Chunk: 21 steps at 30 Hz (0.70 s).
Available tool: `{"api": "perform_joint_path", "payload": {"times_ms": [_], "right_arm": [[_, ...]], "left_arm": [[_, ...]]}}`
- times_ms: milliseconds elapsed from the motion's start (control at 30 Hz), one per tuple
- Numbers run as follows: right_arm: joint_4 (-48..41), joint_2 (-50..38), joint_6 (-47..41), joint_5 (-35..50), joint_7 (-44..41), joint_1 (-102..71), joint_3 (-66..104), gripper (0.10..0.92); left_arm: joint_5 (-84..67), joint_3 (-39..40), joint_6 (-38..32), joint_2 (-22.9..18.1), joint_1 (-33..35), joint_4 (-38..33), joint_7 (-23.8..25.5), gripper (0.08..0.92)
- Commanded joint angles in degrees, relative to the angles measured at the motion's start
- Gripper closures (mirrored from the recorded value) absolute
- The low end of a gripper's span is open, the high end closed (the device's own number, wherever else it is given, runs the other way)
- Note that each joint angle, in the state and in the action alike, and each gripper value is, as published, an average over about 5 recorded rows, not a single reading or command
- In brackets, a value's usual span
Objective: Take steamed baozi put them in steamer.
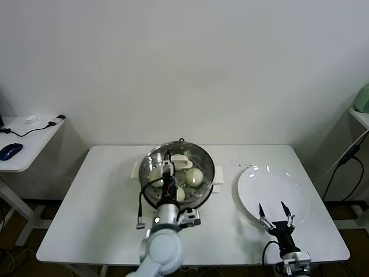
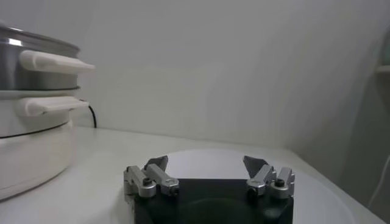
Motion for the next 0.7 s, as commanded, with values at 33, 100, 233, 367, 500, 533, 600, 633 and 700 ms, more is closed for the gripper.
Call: {"api": "perform_joint_path", "payload": {"times_ms": [33,100,233,367,500,533,600,633,700], "right_arm": [[0.45,0.14,0.99,3.76,2.76,0.70,-0.62,0.203],[0.96,0.15,1.62,4.00,2.38,0.84,-0.53,0.203],[2.23,0.02,1.43,4.13,2.15,0.56,-0.56,0.203],[2.99,0.32,1.70,4.46,1.66,0.31,-0.45,0.203],[3.03,0.06,2.17,5.72,1.44,0.38,-0.70,0.203],[3.00,-0.04,2.21,6.03,1.42,0.50,-0.82,0.203],[2.87,-0.22,2.22,6.39,1.40,0.80,-1.05,0.203],[2.76,-0.27,2.21,6.46,1.43,0.95,-1.12,0.203],[2.50,-0.24,2.15,6.50,1.52,1.29,-1.21,0.203]], "left_arm": [[-14.55,-0.11,-2.94,3.88,2.17,-9.08,-3.45,0.253],[-23.54,-2.13,-7.27,6.07,3.78,-11.34,-6.40,0.207],[-41.84,-10.10,-15.94,8.32,7.30,-13.74,-13.05,0.180],[-66.82,-24.28,-23.93,6.77,11.20,-15.36,-15.50,0.177],[-90.52,-39.45,-28.93,6.42,16.74,-13.85,-14.47,0.177],[-95.26,-42.44,-29.83,7.19,18.01,-12.75,-13.89,0.177],[-102.31,-46.28,-33.15,9.57,20.11,-8.77,-12.34,0.177],[-103.90,-47.40,-35.33,10.67,20.64,-5.98,-11.35,0.177],[-105.52,-48.44,-39.15,12.34,20.94,0.03,-9.55,0.177]]}}
